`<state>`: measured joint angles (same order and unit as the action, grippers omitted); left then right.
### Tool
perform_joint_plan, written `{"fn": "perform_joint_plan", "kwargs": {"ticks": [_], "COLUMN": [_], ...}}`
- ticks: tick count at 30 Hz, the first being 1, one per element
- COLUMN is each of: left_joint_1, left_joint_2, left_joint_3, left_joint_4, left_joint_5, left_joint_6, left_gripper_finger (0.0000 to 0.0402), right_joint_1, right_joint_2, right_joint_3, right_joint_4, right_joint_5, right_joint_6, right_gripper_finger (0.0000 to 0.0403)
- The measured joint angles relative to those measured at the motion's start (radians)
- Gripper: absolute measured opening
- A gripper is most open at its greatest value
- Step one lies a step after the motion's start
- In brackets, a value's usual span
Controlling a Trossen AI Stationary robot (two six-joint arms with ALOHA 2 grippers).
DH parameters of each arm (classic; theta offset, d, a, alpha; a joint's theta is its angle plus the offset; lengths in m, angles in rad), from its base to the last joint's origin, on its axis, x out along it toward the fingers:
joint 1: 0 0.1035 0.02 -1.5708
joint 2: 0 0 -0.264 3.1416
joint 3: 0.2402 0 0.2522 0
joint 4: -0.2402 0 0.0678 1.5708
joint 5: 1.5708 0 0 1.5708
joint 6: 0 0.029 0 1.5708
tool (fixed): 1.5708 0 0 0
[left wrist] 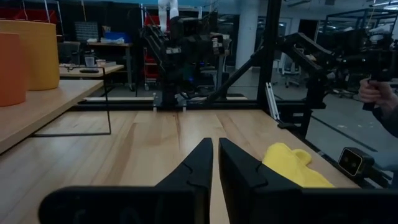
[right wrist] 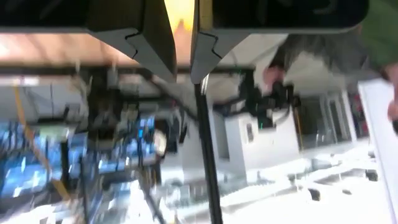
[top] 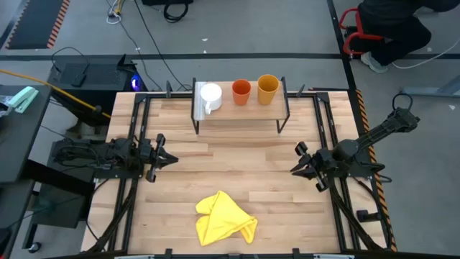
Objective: Stack small to large cups/mugs on shelf
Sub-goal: Return to Home Position
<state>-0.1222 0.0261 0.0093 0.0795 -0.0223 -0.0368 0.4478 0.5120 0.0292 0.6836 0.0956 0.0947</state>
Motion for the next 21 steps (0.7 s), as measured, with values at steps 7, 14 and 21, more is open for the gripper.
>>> {"fn": "perform_joint_plan", "kwargs": {"ticks": [7, 14, 21], "left_joint_1": [0.001, 0.000, 0.000], "left_joint_2": [0.000, 0.000, 0.000], "left_joint_3": [0.000, 0.000, 0.000], "left_joint_4": [-0.003, -0.005, -0.005], "left_joint_5": [0.000, 0.000, 0.000], "left_joint_6": [-0.003, -0.003, -0.003], "left_gripper_finger": [0.0030, 0.0024, 0.0034], "right_joint_1": [-0.023, -0.023, -0.023], "right_joint_2": [-0.118, -0.270, -0.394], "right_joint_3": [0.012, 0.012, 0.012], "right_joint_4": [0.005, -0.061, -0.141], "right_joint_5": [-0.001, -0.003, -0.003], "right_joint_6": [-0.039, -0.057, -0.091], "right_gripper_finger": [0.0055, 0.0055, 0.0055]}}
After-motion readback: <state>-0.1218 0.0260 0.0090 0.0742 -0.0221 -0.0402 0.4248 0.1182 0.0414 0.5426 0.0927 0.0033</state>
